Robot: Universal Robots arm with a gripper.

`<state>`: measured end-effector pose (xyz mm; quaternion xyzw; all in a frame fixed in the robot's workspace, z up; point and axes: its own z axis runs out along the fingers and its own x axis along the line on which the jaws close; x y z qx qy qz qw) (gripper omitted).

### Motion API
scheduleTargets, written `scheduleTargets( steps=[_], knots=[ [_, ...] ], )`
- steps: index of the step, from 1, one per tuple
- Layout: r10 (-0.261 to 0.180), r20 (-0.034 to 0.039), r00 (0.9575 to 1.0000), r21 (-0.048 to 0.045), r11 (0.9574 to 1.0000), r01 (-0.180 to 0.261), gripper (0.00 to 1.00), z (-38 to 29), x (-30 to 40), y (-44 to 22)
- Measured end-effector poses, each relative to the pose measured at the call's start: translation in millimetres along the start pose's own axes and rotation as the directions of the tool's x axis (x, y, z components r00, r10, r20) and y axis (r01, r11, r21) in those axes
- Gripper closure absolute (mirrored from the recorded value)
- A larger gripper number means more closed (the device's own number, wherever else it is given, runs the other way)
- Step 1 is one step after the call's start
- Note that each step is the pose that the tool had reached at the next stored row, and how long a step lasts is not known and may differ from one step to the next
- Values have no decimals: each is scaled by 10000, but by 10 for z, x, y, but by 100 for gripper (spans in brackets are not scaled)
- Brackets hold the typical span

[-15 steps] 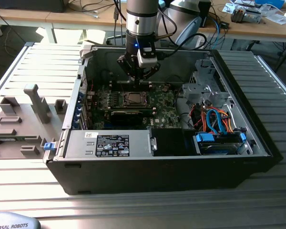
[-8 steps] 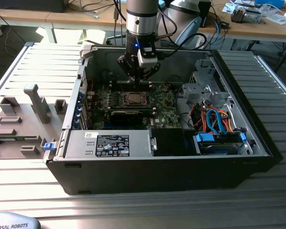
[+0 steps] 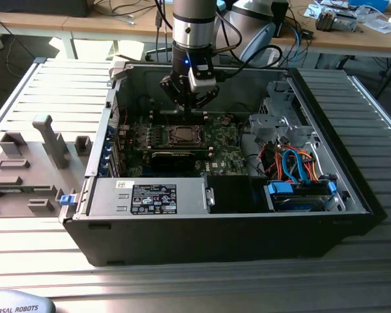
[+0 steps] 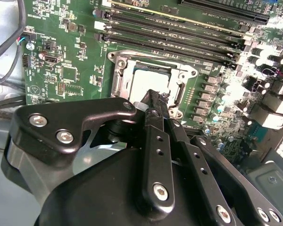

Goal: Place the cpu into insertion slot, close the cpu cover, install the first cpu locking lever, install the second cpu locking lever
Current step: 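Install the first cpu locking lever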

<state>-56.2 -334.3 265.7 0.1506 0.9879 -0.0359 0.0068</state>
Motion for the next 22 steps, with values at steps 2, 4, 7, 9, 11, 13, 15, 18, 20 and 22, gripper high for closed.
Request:
scheduleTargets(
  steps=[2, 4, 7, 9, 11, 13, 15, 18, 20, 22],
  knots=[
    [-18, 1, 10000, 0, 10000, 18, 89, 0, 0, 0],
    [-45, 3, 10000, -1, 10000, 45, 89, 0, 0, 0],
    [-71, 6, 10000, -2, 10000, 71, 89, 0, 0, 0],
    [-99, 7, 10000, -2, 10000, 99, 89, 0, 0, 0],
    [-121, 9, 9999, -2, 9999, 121, 89, 0, 0, 0],
    [-142, 10, 9999, -2, 9999, 142, 89, 0, 0, 0],
    [-163, 12, 9999, -2, 9999, 163, 89, 0, 0, 0],
    [-197, 14, 9998, -3, 9998, 197, 89, 0, 0, 0],
    [-221, 16, 9998, -4, 9998, 221, 89, 0, 0, 0],
    [-238, 17, 9997, -4, 9997, 238, 89, 0, 0, 0]
  ],
)
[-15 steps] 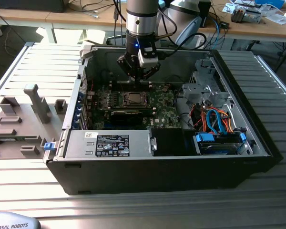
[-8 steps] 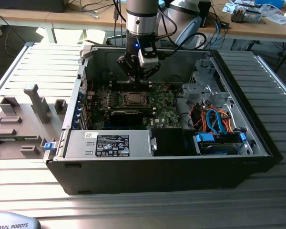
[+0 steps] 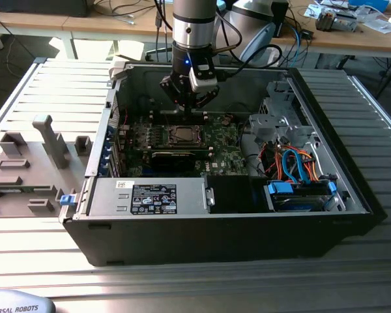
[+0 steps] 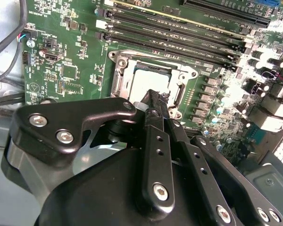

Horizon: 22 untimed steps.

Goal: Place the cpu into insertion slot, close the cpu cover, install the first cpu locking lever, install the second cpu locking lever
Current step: 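Install the first cpu locking lever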

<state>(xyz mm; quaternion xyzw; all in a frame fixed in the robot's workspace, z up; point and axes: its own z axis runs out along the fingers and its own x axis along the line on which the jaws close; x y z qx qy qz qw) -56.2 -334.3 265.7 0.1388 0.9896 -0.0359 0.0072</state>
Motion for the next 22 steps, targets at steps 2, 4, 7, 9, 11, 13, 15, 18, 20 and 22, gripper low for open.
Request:
scheduleTargets(
  steps=[2, 4, 7, 9, 11, 13, 15, 18, 20, 22],
  knots=[
    [-27, 2, 10000, 0, 10000, 27, 89, 0, 0, 0],
    [-45, 3, 10000, -1, 10000, 45, 89, 0, 0, 0],
    [-82, 6, 10000, -1, 10000, 82, 89, 0, 0, 0],
    [-106, 7, 9999, -2, 9999, 106, 89, 0, 0, 0],
    [-123, 9, 9999, -2, 9999, 123, 89, 0, 0, 0],
    [-148, 10, 9999, -3, 9999, 148, 89, 0, 0, 0],
    [-172, 12, 9999, -3, 9999, 172, 89, 0, 0, 0],
    [-224, 16, 9997, -5, 9997, 224, 89, 0, 0, 0],
    [-260, 18, 9997, -6, 9997, 260, 89, 0, 0, 0],
    [-282, 20, 9996, -6, 9996, 282, 89, 0, 0, 0]
  ],
)
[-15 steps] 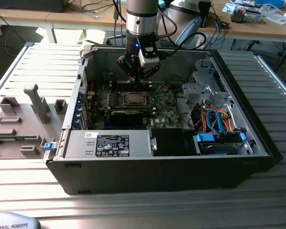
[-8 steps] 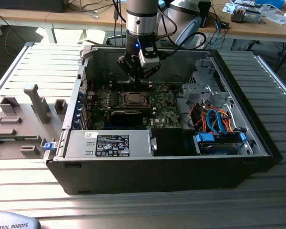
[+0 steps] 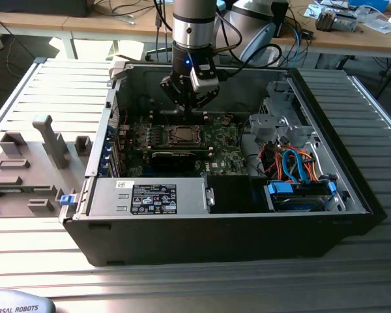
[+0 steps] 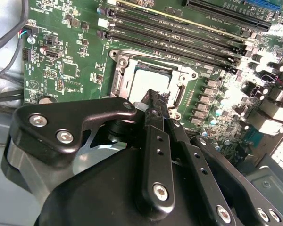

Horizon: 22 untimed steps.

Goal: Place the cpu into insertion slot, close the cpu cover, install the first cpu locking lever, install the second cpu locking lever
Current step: 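Install the first cpu locking lever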

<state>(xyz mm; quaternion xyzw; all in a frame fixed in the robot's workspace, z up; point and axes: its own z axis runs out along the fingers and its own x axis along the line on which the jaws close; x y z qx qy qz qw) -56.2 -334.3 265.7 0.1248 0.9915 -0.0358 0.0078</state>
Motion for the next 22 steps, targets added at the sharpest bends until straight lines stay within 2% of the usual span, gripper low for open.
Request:
scheduleTargets(
  steps=[22],
  knots=[
    [-306, 22, 9995, -7, 9995, 306, 89, 0, 0, 0]
  ],
)
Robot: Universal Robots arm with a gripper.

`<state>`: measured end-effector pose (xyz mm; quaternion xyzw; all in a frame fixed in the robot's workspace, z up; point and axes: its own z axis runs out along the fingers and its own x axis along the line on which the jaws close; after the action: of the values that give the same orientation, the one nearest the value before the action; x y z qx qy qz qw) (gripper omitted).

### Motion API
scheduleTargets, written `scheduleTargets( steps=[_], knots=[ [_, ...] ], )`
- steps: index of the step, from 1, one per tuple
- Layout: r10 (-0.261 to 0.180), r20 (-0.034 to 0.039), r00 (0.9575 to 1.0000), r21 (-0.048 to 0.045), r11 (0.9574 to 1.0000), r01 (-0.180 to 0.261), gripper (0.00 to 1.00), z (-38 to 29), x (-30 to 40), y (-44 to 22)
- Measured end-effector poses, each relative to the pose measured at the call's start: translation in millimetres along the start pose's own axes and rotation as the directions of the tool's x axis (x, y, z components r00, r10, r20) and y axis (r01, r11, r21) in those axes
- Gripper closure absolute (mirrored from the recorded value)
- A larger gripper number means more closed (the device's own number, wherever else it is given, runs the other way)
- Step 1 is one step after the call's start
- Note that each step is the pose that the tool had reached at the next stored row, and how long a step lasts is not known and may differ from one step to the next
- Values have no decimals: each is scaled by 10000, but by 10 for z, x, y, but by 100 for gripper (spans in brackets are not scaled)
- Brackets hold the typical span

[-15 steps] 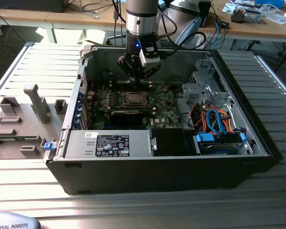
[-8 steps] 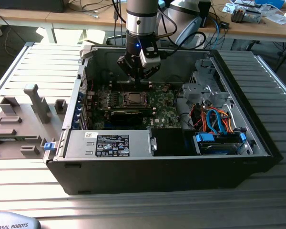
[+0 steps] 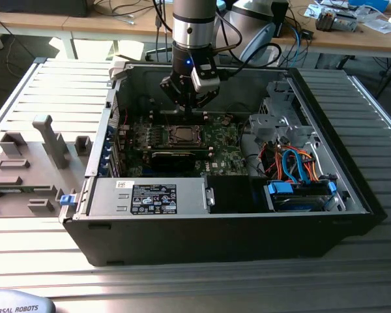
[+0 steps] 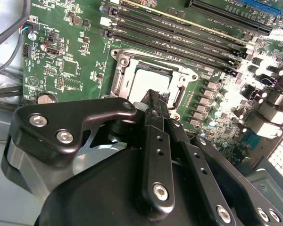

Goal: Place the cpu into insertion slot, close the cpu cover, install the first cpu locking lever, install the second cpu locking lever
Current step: 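Install the first cpu locking lever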

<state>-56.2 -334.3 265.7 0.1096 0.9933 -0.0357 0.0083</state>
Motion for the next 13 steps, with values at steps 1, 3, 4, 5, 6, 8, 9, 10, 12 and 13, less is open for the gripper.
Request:
scheduleTargets(
  steps=[1, 3, 4, 5, 6, 8, 9, 10, 12, 13],
  knots=[
    [-12, 0, 10000, -1, 10000, 12, 89, 0, 0, 0],
    [-31, 2, 10000, -1, 10000, 31, 89, 0, 0, 0],
    [-42, 2, 10000, -1, 10000, 42, 89, 0, 0, 0],
    [-51, 3, 10000, -1, 10000, 51, 89, 0, 0, 0],
    [-61, 4, 10000, -2, 10000, 61, 89, 0, 0, 0],
    [-85, 6, 10000, -2, 10000, 85, 89, 0, 0, 0],
    [-107, 7, 9999, -2, 9999, 107, 89, 0, 0, 0],
    [-118, 8, 9999, -3, 9999, 118, 89, 0, 0, 0],
    [-141, 10, 9999, -4, 9999, 141, 89, 0, 0, 0],
    [-157, 11, 9999, -4, 9999, 157, 89, 0, 0, 0]
  ],
)
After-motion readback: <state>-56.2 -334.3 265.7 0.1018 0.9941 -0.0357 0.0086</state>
